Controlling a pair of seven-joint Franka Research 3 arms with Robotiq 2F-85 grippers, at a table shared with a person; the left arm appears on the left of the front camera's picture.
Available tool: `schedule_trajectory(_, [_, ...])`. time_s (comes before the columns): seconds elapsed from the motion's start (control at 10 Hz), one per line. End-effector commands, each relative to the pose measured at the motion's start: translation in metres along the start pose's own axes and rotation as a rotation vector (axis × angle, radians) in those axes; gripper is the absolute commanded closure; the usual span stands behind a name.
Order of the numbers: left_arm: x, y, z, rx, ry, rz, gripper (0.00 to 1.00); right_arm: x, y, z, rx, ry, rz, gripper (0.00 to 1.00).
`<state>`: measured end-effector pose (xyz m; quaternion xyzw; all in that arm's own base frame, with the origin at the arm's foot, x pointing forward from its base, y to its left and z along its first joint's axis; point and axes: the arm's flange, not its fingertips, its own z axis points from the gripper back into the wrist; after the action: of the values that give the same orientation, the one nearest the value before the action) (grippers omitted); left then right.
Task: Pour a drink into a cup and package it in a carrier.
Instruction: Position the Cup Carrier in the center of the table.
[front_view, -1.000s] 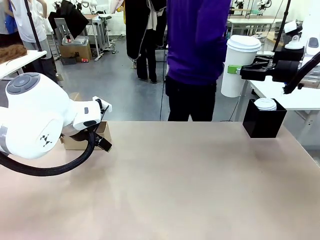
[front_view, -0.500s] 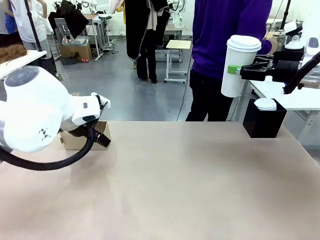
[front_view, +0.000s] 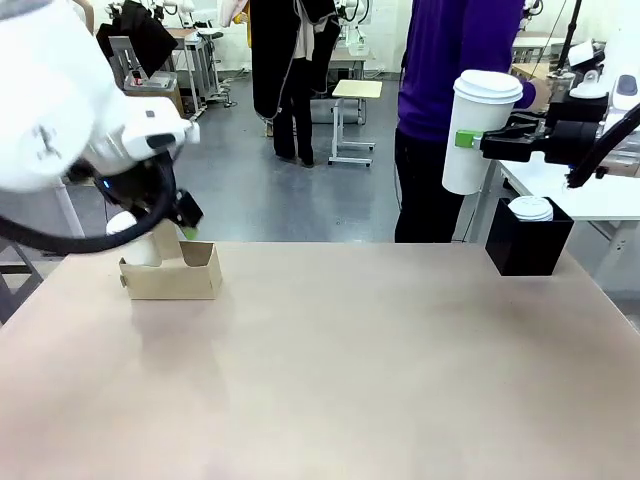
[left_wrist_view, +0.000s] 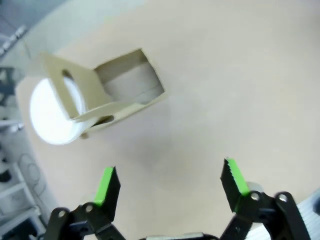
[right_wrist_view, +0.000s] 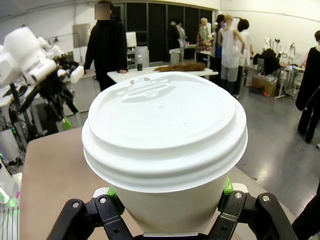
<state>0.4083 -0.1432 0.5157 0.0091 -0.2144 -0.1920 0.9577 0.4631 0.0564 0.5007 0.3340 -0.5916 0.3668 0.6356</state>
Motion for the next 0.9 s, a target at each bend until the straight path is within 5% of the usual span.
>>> schedule_trajectory(0.0, [0.023,0.023,0.024,0.037,0.028,0.137,0.0,0.002,0.0,-0.002,-0.002,-0.014,0.018,0.2])
schedule_trajectory(0.8, [0.092,0.085,-0.031,0.052,0.169,0.431,0.0,0.002,0.0,-0.002,-0.002,-0.014,0.018,0.2])
